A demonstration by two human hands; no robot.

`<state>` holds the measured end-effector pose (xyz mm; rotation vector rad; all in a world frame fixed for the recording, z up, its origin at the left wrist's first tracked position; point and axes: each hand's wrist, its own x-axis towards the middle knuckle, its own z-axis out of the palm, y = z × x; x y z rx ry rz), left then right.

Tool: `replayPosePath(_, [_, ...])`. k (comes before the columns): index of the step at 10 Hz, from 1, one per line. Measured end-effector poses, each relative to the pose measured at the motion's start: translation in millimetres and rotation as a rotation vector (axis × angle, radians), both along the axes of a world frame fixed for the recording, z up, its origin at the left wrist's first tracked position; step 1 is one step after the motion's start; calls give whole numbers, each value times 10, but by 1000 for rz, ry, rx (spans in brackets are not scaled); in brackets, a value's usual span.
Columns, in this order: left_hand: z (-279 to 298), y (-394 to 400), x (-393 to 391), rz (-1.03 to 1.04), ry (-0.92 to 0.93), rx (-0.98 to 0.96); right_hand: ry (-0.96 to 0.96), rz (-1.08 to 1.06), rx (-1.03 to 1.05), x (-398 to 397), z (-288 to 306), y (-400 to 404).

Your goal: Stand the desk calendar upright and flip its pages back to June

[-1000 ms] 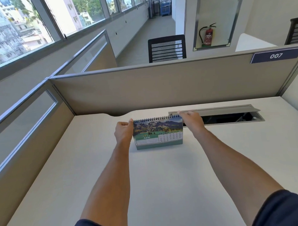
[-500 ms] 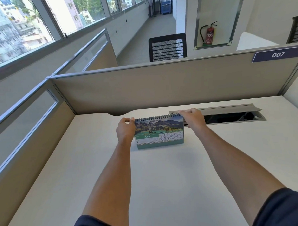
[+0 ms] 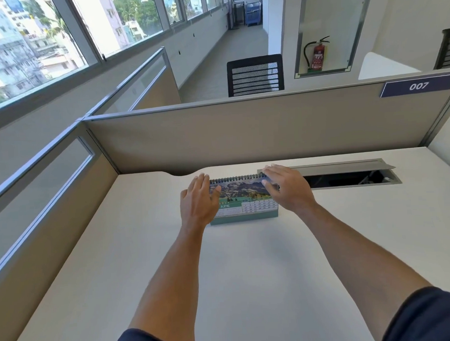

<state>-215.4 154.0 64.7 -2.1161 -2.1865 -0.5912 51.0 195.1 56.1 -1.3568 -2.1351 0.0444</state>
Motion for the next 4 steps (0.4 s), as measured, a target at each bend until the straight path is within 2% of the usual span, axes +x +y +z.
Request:
replayPosePath(2, [-22,-186,-14,-27,106,-40,-99,-52,53,123,21,-147])
replayPosePath(4, [-135,-573,132,-61,82,73,-79,-133,231,375,-108,-450])
